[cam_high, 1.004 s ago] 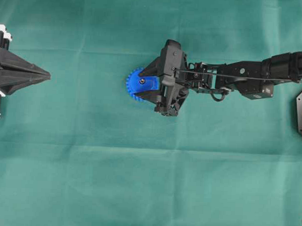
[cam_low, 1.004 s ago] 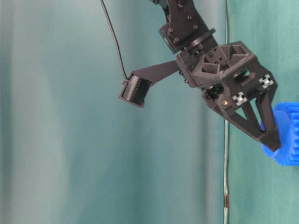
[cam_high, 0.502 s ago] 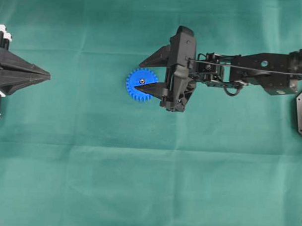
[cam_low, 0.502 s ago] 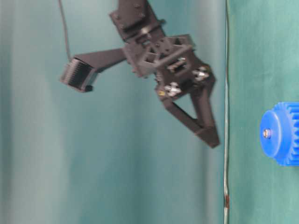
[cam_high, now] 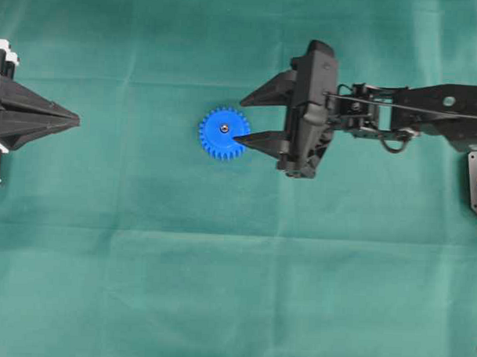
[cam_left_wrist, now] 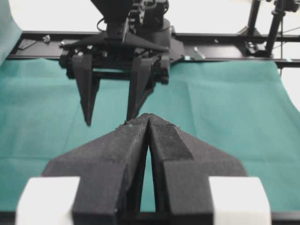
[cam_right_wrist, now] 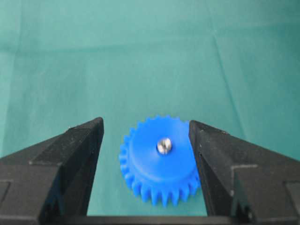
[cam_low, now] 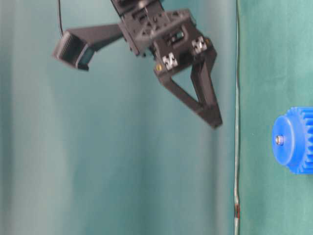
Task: Insert the shaft placed at a random location into the center hole of the medium gear at another random location.
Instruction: 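Open the right gripper and withdraw it right from the gear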
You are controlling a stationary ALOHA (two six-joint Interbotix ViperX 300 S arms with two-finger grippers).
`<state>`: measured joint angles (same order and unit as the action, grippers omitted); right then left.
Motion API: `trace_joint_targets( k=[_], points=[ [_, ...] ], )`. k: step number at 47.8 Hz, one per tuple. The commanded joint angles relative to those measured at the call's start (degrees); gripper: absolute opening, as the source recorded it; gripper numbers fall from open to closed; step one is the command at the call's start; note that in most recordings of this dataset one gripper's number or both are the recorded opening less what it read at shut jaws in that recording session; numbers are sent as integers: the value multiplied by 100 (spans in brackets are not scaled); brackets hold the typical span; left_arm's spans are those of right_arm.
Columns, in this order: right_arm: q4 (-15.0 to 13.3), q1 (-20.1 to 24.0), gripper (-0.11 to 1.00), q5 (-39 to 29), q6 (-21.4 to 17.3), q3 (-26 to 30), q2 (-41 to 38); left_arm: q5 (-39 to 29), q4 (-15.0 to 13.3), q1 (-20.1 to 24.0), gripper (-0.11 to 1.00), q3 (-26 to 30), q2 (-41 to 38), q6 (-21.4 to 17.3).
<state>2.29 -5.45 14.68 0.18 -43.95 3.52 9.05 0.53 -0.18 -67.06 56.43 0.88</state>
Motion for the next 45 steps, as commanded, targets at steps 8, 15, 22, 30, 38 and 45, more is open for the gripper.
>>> trace_joint_targets(
  k=[8,15,22,30,38,45],
  points=[
    [18,9,73,9,-18,-501,703,35,18,0,0,105,-26,9],
    [35,9,73,-18,-26,-844,1081,35,18,0,0,105,-26,18],
    [44,-18,73,-44,-26,-1151,1494,35,18,0,0,105,-26,70],
    [44,-53,73,-70,-26,-1415,1872,35,18,-9,0,105,-26,88],
    [44,-79,73,-158,-26,-1529,2021,35,18,0,0,105,-26,88],
    [44,-105,73,-193,-26,-1529,2030,35,18,0,0,105,-26,88]
  ],
)
